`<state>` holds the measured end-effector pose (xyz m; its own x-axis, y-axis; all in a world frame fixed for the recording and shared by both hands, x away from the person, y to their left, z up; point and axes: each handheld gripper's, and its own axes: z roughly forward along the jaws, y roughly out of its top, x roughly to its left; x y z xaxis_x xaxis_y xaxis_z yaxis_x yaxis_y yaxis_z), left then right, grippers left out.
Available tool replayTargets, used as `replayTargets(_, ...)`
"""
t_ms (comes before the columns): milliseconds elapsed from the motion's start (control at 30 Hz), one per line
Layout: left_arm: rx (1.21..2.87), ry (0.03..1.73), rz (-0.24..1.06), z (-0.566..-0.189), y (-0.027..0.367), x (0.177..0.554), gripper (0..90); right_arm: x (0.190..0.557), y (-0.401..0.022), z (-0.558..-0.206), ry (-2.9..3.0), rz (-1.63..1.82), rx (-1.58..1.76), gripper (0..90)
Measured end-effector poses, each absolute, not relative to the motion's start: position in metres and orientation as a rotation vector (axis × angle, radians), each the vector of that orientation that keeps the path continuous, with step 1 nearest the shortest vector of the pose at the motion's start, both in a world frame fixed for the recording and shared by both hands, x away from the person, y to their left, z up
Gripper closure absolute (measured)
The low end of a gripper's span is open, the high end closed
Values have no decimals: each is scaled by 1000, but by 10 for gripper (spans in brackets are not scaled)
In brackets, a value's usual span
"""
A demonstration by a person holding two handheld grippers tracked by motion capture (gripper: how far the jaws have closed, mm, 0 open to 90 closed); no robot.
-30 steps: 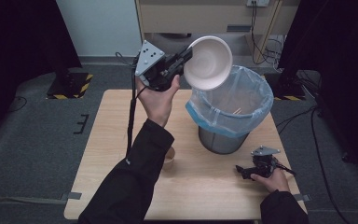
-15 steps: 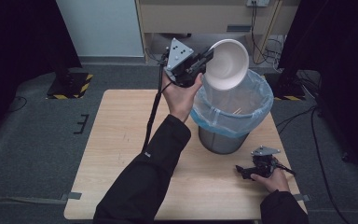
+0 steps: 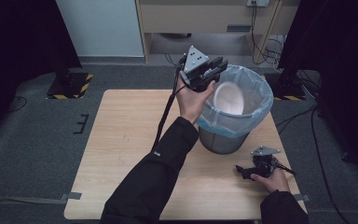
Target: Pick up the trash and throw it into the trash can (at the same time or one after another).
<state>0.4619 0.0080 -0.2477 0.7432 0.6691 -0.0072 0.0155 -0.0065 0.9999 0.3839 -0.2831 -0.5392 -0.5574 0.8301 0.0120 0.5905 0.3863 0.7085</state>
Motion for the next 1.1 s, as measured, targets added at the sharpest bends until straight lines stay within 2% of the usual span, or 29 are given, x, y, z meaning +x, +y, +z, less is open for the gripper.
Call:
replayTargets(300, 1496, 592, 590, -245, 59, 434, 594, 384, -283, -539, 2305, 966, 1236, 13)
replayTargets(533, 1546, 648, 633, -265, 120, 403, 489, 384, -283, -539, 2305, 967, 1238, 13)
replayTargets(800, 1591, 765, 601, -321, 170, 376, 412, 384, -283, -539, 2308, 964, 1237, 13)
replayTargets(1100, 1680, 936, 518, -407, 194, 367, 389, 384, -283, -539, 2308, 964, 1237, 14)
